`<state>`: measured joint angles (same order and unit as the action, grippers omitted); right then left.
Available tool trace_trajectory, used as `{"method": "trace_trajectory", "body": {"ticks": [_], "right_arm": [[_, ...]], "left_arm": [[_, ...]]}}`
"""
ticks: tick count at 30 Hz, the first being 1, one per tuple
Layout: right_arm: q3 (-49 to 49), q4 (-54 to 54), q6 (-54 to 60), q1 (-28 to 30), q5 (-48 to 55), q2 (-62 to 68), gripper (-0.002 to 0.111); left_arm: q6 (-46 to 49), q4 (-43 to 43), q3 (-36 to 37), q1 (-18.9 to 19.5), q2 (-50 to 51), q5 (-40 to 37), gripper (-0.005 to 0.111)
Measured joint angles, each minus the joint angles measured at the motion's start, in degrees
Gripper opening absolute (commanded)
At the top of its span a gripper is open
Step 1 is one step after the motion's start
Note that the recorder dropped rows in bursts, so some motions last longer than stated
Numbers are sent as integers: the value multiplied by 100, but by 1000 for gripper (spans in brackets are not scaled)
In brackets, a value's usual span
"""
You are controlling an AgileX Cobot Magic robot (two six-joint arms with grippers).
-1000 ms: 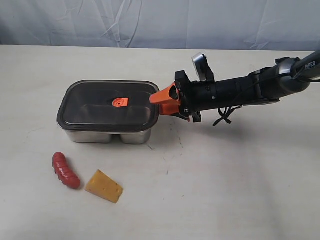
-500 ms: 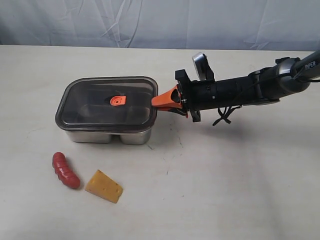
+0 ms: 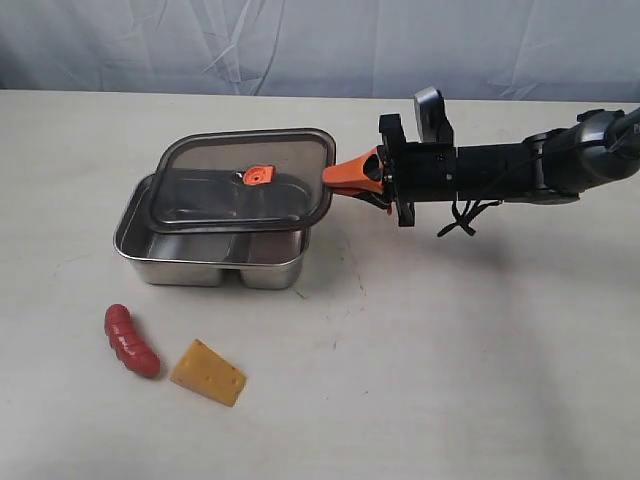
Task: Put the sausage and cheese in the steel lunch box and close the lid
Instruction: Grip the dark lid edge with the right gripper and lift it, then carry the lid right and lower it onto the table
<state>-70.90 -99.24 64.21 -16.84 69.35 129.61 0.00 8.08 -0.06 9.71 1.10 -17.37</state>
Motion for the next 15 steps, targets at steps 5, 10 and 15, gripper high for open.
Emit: {"method": "trace_trajectory", "body": {"ticks": [5, 10, 15], "right_arm": [[0, 0, 90, 0, 0, -25, -1], [-58, 0, 153, 0, -11, -159, -1], [-402, 0, 153, 0, -26, -197, -1]], "left_arm": [[0, 0, 0, 0, 0, 0, 0], [0, 0, 0, 0, 0, 0, 0], [0, 0, 0, 0, 0, 0, 0]]}}
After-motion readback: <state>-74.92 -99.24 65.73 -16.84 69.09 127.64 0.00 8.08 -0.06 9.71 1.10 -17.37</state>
